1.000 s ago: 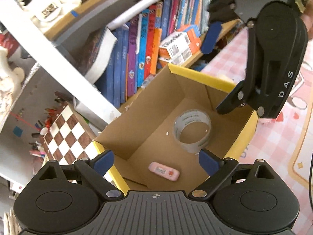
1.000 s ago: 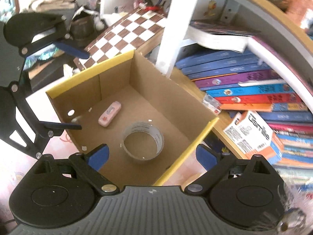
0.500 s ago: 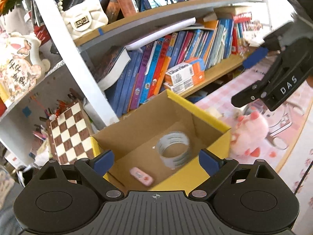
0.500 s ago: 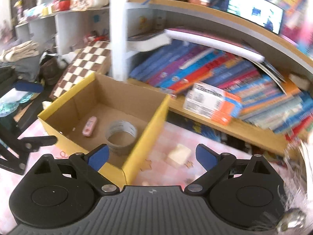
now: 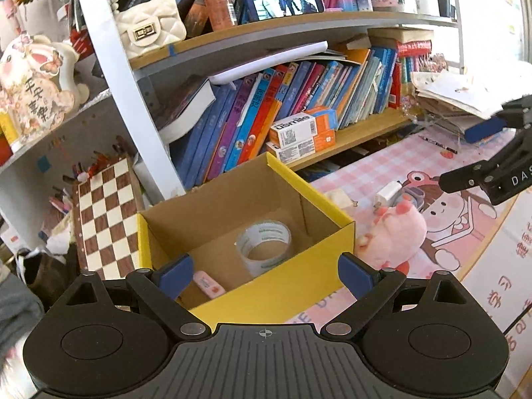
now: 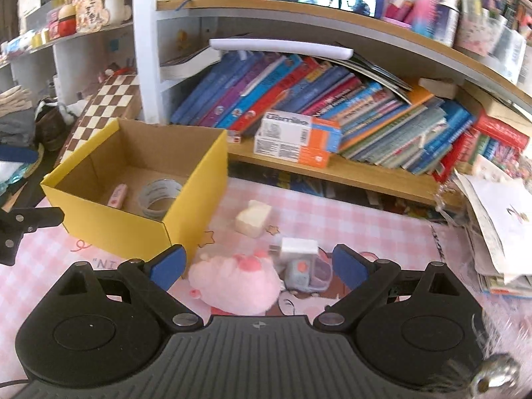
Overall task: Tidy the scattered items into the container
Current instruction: 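Withdraw both tools from the box back toward the desk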
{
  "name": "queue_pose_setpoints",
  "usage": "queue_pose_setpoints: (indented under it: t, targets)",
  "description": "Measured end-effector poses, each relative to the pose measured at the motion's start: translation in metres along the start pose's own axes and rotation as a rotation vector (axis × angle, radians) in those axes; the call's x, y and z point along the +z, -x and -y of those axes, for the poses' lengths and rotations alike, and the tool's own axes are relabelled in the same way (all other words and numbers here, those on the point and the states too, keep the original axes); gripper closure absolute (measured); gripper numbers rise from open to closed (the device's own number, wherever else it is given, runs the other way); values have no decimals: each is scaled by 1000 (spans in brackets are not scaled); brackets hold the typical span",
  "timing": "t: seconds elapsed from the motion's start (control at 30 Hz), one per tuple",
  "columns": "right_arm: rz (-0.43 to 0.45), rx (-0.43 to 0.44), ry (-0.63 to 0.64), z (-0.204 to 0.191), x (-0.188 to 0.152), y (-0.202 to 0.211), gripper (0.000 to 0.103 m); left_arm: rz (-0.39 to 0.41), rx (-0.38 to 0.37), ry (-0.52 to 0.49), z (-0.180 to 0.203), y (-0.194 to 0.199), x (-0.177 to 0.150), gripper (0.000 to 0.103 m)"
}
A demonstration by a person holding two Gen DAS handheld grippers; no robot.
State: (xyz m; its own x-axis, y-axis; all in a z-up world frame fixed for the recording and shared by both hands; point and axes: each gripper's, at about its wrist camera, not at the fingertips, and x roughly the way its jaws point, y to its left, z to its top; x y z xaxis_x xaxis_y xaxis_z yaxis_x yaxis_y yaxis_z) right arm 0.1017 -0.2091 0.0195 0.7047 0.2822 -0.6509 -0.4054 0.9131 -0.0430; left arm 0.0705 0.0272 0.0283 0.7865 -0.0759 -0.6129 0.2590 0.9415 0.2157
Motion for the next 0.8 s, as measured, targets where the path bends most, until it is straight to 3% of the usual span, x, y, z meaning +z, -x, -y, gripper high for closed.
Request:
queue_pose_setpoints:
  t: [0.8]
  targets:
    - [-10,-50,-118,11,-60,31,9,4,-51,36,54,18,-8,8]
